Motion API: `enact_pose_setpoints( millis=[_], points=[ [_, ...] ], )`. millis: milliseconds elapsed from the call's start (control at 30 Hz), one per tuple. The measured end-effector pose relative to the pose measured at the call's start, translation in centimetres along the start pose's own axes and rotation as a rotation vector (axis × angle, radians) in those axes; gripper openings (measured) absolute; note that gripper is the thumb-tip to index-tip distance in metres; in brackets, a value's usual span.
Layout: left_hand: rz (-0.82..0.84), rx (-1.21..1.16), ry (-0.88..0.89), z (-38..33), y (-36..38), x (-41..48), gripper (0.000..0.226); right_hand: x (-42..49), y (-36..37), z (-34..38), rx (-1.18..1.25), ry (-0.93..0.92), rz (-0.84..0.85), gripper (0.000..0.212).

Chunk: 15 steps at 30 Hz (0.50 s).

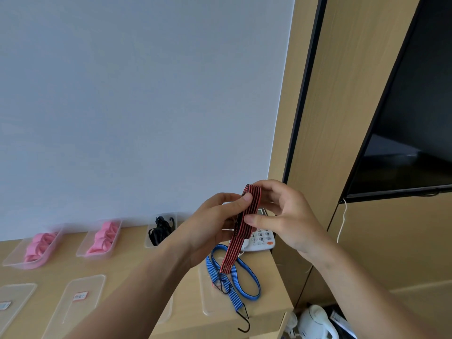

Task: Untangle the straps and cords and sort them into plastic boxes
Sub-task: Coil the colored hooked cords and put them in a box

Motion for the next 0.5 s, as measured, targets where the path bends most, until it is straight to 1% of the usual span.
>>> enact_pose_setpoints(
  millis=[133, 333, 500],
  points=[
    [0.031, 0.034, -0.017, 0.6, 0.4, -0.1, 0.063, 0.2, -0.5, 0.1, 0.100, 0.002, -0.010, 0.051],
    [0.037, 0.020, -0.091, 1.8, 1.4, -0.3, 0.056, 0.1, -1.8, 1.3, -0.027, -0.100, -0.167, 0.052],
    [0.020, -0.044, -0.110, 2.2, 1.7, -0.6, 0.058, -0.3, -1.8, 1.7, -0.071, -0.154, -0.210, 0.053]
  ],
)
Point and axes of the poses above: each hand's wrist, its own x-axis towards the middle knuckle, its own y-axis out of the palm, z = x × y, the point moved 10 cm from there along x, towards the middle knuckle, and after that the axes turned 5 degrees about y, right-handed, at the moved point
